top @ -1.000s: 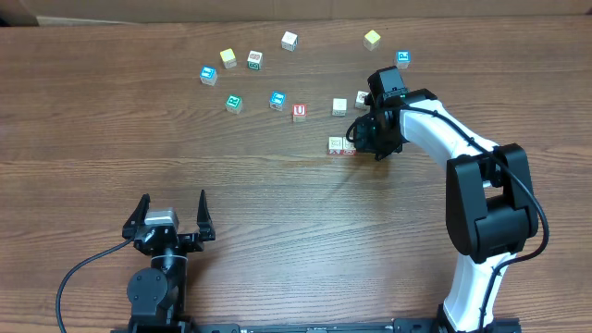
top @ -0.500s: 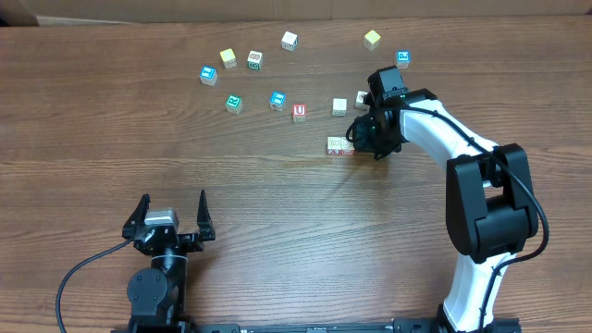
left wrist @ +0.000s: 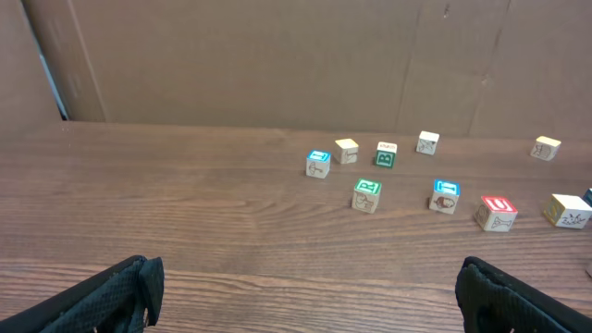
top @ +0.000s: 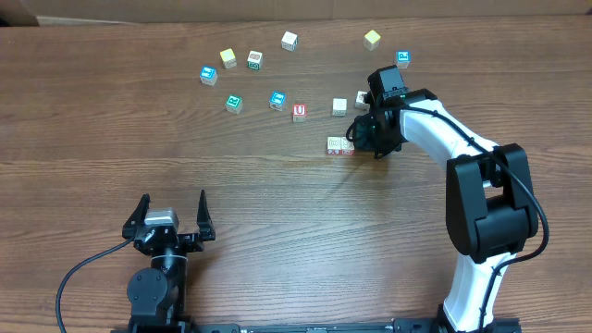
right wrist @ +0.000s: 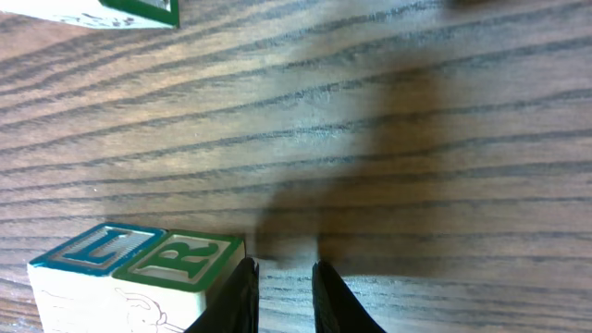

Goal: Form a horizontal line

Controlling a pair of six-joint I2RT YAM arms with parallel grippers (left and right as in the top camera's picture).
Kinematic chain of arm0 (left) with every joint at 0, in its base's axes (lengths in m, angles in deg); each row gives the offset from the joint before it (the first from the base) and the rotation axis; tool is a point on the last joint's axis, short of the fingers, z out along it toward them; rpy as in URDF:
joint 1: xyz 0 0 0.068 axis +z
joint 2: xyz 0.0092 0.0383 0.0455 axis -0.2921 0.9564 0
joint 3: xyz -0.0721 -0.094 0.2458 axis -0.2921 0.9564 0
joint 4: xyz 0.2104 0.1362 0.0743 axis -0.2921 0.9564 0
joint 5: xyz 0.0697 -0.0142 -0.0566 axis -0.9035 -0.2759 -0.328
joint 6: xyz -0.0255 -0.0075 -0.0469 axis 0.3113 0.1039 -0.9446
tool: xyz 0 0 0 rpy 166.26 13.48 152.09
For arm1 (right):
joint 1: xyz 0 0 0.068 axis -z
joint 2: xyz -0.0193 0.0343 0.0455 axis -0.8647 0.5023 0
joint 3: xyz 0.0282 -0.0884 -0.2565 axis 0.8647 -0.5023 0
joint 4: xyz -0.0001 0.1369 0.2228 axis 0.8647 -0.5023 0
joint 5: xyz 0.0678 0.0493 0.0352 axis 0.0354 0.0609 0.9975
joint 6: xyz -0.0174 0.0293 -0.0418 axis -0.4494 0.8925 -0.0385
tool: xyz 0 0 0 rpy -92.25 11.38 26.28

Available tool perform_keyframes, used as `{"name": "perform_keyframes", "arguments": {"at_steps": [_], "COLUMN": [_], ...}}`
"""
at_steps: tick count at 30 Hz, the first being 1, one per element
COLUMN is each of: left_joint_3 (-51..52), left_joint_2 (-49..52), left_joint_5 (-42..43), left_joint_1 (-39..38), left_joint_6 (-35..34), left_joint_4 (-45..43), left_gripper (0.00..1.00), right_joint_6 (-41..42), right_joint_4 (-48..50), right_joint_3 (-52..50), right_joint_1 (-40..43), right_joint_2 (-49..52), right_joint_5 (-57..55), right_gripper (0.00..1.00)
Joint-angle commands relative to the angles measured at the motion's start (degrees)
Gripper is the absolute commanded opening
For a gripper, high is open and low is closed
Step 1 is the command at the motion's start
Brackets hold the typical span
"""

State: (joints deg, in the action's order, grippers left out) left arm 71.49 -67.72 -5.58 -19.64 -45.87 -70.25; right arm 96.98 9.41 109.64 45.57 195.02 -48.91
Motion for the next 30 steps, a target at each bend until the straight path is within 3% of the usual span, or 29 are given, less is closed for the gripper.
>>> {"name": "perform_keyframes", "arguments": {"at_steps": [1,25,30], "left_joint_3": [0.13,0.13,0.13], "left_joint_2": [-0.55,-0.55,-0.55], "left_joint_5": [-0.09,-0.11,-0.09], "left_joint_1": [-0.48,-0.48,-0.48], "left_joint_6": [1.27,1.27,1.27], "left_joint_4": [0.07,0.07,0.07], "left_gripper": [1.0,1.0,0.99], "right_joint_6": [-0.09,-0.26,0.2], "right_joint_4": [0.74,2.51,2.08], "right_joint_3": [-0.52,-0.52,-0.52], "right_joint_1": [0.11,0.13,0.22], "right_joint_2": [0.61,0.61,0.61], "right_joint_5": [-0.7,1.16,-4.76], "right_gripper": [0.17,0.17,0.13]}}
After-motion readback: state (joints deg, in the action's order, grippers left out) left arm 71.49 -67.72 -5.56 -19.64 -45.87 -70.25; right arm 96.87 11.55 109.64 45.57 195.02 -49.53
